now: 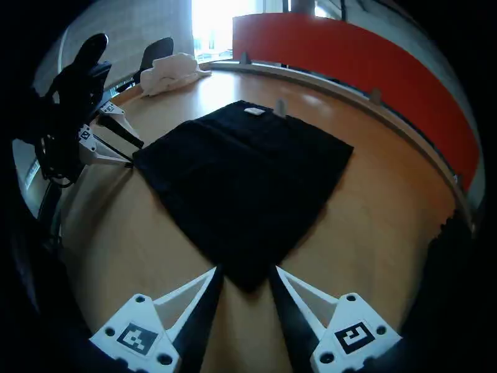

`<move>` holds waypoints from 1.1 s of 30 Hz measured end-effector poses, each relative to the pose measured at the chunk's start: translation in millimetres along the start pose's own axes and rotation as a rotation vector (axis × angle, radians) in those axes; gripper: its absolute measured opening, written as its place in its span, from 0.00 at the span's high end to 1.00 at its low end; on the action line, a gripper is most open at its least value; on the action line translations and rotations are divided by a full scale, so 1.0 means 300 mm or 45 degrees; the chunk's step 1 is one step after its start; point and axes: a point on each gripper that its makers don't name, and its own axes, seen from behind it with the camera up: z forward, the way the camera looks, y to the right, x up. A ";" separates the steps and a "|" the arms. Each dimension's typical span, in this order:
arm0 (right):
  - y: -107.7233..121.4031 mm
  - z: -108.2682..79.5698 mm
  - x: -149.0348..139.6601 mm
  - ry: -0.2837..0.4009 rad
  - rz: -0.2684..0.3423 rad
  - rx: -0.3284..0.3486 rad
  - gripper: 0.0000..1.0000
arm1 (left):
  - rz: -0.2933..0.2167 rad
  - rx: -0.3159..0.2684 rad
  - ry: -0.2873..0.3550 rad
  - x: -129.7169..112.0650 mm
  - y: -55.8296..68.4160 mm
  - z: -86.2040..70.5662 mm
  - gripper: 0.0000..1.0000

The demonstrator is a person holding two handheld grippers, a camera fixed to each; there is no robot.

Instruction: Fold towel

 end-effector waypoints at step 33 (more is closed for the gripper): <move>0.016 -0.011 0.044 0.018 0.033 -0.010 0.88 | -0.094 0.020 -0.032 0.006 0.011 -0.011 0.88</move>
